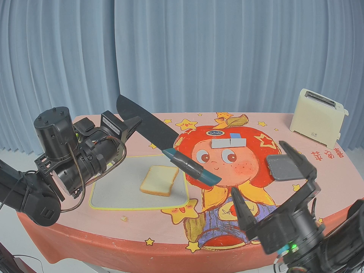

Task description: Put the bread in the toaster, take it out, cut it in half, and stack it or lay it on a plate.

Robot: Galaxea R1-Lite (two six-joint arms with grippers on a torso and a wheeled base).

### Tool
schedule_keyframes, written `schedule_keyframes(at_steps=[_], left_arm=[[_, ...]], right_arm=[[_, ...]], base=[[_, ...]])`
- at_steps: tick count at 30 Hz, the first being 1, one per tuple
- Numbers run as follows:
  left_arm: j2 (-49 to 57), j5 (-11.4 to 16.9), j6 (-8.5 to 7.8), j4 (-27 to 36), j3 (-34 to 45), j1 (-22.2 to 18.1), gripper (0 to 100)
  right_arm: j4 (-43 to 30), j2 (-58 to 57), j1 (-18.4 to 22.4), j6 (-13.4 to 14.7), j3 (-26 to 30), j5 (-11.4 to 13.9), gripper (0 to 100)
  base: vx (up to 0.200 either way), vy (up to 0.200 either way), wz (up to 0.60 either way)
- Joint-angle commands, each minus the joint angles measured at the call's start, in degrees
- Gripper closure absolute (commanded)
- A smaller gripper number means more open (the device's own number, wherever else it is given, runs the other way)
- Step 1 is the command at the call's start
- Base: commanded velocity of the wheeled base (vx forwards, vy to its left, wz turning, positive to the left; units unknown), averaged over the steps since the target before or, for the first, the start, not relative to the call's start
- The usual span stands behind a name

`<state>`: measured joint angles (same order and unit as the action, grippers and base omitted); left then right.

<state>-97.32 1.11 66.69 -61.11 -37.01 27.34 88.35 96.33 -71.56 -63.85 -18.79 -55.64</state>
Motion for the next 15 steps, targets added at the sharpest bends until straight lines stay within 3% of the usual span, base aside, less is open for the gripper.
schedule_keyframes(at_steps=[1,15], left_arm=[[0.37,-0.14,0.72,-0.06,-0.52,0.08,100],[0.46,-0.14,0.72,-0.06,-0.34,0.17,100]], right_arm=[[1.22,8.96,-1.21,-2.24,-0.99,-2.11,0],[1.22,20.30,-1.30,-2.50,-12.33,-1.93,0]], base=[[0.000,0.000,0.00],[0.000,0.000,0.00]])
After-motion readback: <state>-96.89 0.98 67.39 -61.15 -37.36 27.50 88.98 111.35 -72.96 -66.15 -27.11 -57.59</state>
